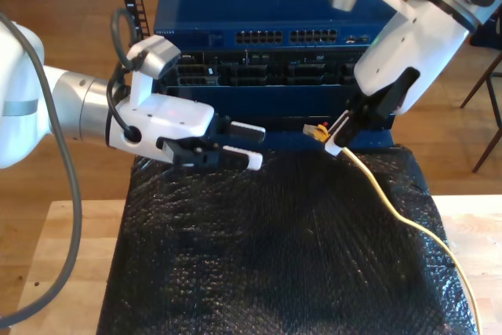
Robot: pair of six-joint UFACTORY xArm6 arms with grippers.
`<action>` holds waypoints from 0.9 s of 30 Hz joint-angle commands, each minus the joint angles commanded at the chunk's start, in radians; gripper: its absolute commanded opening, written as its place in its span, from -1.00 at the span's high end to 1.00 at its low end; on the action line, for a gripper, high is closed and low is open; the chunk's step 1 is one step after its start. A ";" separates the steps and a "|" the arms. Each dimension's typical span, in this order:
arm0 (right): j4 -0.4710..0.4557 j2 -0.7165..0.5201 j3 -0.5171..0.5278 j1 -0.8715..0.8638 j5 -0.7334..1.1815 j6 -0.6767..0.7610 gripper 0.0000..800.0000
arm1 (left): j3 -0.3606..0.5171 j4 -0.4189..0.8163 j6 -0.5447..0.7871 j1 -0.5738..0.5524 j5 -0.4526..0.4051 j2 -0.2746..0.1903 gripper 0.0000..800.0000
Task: Grab the cable and plug it in
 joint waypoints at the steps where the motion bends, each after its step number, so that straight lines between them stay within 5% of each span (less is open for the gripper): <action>1: 0.000 0.000 0.005 0.002 -0.014 0.002 0.98 | 0.000 -0.002 0.000 0.000 0.006 0.002 -0.98; 27: -0.071 0.009 0.055 0.135 -0.215 0.060 0.98 | 0.005 0.005 -0.009 -0.011 0.005 -0.002 -0.97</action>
